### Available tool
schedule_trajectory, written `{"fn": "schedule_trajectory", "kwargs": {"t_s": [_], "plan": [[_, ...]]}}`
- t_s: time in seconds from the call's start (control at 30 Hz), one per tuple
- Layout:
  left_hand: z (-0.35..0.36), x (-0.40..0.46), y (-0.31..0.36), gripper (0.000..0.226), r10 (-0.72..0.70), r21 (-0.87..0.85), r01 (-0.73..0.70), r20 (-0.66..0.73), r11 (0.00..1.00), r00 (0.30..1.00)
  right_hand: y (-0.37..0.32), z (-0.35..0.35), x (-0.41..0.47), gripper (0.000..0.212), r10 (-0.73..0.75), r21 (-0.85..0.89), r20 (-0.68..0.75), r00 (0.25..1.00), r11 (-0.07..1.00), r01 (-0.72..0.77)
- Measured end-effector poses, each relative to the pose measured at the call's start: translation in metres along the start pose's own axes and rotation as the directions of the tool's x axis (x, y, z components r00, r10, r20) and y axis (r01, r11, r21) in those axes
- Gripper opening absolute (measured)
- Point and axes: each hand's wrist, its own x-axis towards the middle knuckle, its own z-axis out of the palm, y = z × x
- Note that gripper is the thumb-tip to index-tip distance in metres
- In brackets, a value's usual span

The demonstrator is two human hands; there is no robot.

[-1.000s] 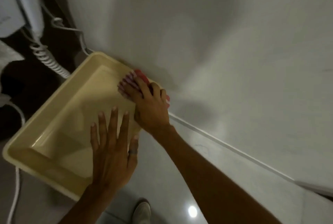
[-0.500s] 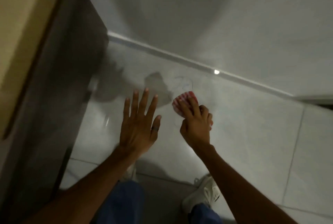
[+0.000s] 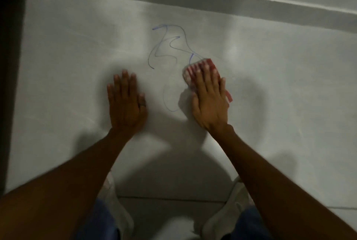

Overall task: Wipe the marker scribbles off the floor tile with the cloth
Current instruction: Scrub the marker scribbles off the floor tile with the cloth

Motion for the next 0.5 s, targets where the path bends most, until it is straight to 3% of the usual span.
{"fn": "schedule_trajectory", "kwargs": {"t_s": [0.17,0.23,0.3,0.33,0.43,0.5], "plan": [[0.018,0.008,-0.005,0.067,0.062,0.046,-0.057,-0.109,0.997,0.992,0.023,0.009,0.029,0.07,-0.295,-0.127,0.101,0.95,0.944,0.306],[0.019,0.007,-0.005,0.067,0.071,0.053,-0.064,-0.131,0.997,0.989,0.035,0.001,0.05,0.07,-0.224,-0.121,0.06,0.973,0.966,0.23],[0.022,0.009,-0.007,0.068,0.083,0.068,-0.074,-0.151,0.995,0.985,0.027,-0.005,0.066,0.072,0.006,-0.073,0.009,1.0,0.997,-0.005],[0.023,0.01,-0.009,0.068,0.09,0.066,-0.08,-0.16,0.995,0.983,0.015,-0.005,0.069,0.074,0.046,-0.061,-0.004,0.999,0.997,-0.047],[0.024,0.01,-0.009,0.069,0.095,0.049,-0.088,-0.176,0.995,0.98,-0.003,0.004,0.068,0.071,-0.204,-0.134,0.055,0.978,0.969,0.209],[0.023,0.011,-0.01,0.069,0.087,0.039,-0.081,-0.171,0.996,0.981,0.005,0.001,0.082,0.067,-0.236,-0.177,0.034,0.971,0.955,0.238]]}}
